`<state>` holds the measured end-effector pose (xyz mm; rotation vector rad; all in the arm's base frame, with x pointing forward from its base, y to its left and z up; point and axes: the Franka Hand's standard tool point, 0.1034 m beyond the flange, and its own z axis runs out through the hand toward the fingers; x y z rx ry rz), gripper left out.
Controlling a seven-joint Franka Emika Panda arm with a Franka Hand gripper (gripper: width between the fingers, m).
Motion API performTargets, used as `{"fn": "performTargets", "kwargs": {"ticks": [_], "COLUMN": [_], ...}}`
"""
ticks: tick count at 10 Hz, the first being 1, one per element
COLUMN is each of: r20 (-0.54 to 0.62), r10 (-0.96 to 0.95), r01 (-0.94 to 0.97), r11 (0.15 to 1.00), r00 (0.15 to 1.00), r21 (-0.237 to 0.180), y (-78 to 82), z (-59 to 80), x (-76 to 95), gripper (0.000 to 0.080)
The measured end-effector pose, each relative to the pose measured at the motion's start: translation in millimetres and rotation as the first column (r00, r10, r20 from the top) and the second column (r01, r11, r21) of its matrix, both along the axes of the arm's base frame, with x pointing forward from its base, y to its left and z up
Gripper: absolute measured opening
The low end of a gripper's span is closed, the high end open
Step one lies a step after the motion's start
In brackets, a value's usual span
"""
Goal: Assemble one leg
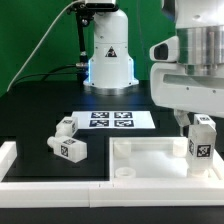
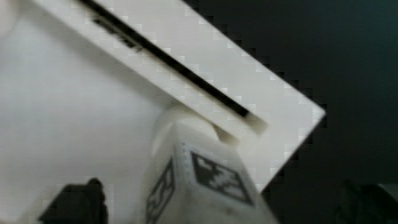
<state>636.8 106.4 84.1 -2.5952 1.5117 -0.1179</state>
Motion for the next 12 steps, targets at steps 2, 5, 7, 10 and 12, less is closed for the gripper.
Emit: {"fn": "performTargets", "kwargs": {"ticks": [2, 5, 7, 10, 12], "r20": [0.005, 0.002, -0.022, -0.019, -0.016], "r10": [0.160, 0.538, 0.712, 0.749, 0.734], "r01": [-0.159, -0.531, -0.703, -0.736, -0.721], "r11": [0.986, 0.834, 0.687, 0.645, 0.662], "r00": [0.987, 0.843, 0.701, 0.662, 0.679], "r21": [-0.038, -0.153, -0.186, -0.209, -0.206], "y": [-4.1, 4.1, 5.3, 5.6, 5.4], "z": [-1.5, 0.3, -0.5, -2.0, -2.0], "x": [-1.2, 2.1, 7.1, 7.1, 7.1], "gripper": [0.0649, 0.0649, 0.0649, 0.0649, 0.0402]}}
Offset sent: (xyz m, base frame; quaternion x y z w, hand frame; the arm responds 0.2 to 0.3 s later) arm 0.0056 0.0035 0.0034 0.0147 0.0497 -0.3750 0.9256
